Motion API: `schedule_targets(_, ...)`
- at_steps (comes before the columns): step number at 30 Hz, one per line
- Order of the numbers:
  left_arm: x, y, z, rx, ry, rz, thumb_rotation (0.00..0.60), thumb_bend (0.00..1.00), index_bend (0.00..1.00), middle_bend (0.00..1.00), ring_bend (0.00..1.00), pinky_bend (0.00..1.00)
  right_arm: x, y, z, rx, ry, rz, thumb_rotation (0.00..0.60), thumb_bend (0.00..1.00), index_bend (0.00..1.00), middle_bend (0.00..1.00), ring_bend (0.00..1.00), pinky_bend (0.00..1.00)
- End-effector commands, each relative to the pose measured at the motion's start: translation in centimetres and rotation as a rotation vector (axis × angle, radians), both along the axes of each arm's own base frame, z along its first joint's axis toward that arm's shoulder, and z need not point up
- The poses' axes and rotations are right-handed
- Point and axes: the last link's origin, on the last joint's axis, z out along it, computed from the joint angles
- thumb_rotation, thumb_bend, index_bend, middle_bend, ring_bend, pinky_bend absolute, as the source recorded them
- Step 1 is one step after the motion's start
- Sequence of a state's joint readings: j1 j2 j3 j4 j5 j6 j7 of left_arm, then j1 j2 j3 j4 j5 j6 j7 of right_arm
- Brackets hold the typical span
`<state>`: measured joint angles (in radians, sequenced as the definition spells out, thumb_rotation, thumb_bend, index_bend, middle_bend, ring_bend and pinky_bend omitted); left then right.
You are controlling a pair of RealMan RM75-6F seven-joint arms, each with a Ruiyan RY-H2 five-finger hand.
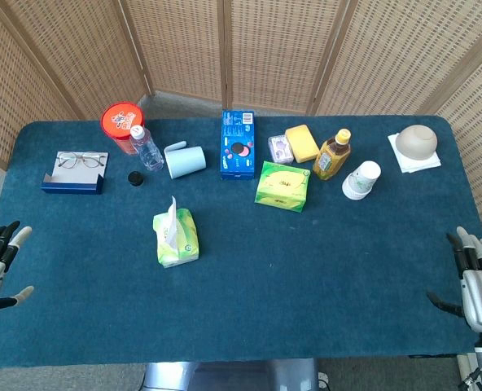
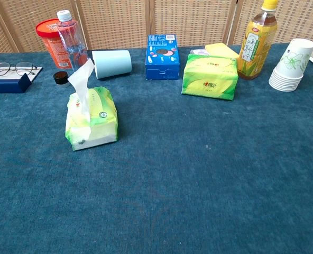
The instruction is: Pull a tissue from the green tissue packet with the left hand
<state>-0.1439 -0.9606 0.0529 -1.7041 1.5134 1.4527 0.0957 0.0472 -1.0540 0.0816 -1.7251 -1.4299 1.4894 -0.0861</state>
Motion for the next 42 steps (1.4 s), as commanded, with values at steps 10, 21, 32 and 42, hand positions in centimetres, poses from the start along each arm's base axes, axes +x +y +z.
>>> schedule_targets(10, 2.5, 4.6, -1.2, -0.081, 0.063, -0.144, 0.600, 0.00, 0.00, 0.00, 0.00, 0.00, 0.1, 0.1, 0.2, -0.001, -0.014, -0.007, 0.600, 0.00, 0.00, 0.00, 0.00, 0.00)
schedule_targets(21, 9.2, 13.3, -6.7, -0.213, 0.132, -0.432, 0.600, 0.00, 0.00, 0.00, 0.00, 0.00, -0.9, -0.8, 0.1, 0.004, -0.002, -0.047, 0.600, 0.00, 0.00, 0.00, 0.00, 0.00)
schedule_targets(32, 13.5, 16.8, -13.0, -0.288, 0.263, -0.510, 0.600, 0.00, 0.00, 0.00, 0.00, 0.00, -1.6, -1.3, 0.1, 0.005, -0.005, -0.077, 0.600, 0.00, 0.00, 0.00, 0.00, 0.00)
schedule_targets(42, 16.7, 17.5, -15.8, -0.310, 0.250, -0.551, 0.600, 0.25, 0.22, 0.18, 0.14, 0.38, -1.7, -1.4, 0.0, 0.014, -0.013, -0.079, 0.600, 0.00, 0.00, 0.00, 0.00, 0.00)
